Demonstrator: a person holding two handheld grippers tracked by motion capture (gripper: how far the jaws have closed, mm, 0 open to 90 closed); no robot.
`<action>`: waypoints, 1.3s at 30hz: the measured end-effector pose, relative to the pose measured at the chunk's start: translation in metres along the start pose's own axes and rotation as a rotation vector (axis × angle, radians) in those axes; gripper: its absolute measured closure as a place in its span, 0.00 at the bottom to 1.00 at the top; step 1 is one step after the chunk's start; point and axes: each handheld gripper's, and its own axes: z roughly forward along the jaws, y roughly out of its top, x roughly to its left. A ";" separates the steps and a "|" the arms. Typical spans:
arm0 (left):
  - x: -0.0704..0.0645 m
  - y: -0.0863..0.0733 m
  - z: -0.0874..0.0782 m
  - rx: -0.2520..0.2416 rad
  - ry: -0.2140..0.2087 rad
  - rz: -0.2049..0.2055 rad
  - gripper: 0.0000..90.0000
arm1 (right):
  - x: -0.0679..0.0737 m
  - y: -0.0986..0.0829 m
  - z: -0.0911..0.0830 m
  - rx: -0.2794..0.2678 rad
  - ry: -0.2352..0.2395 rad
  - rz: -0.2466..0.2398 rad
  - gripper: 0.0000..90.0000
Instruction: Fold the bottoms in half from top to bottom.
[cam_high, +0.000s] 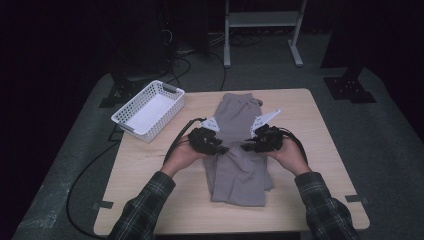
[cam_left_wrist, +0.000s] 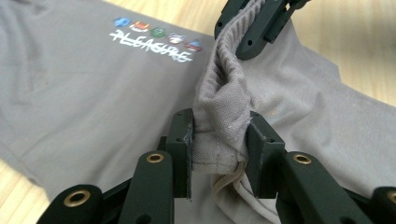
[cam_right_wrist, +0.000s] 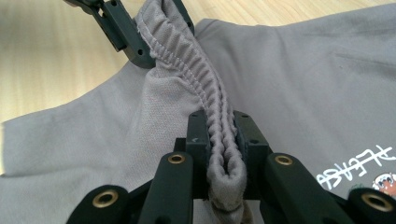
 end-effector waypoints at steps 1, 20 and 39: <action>0.006 -0.001 0.002 0.006 0.008 -0.014 0.74 | -0.003 0.001 0.003 0.002 0.000 0.007 0.87; 0.042 -0.017 0.039 0.070 0.066 -0.102 0.72 | -0.039 -0.013 0.044 0.012 -0.032 0.080 0.83; 0.041 -0.035 0.010 0.012 0.151 -0.171 0.40 | -0.040 -0.019 0.015 -0.066 -0.171 0.125 0.62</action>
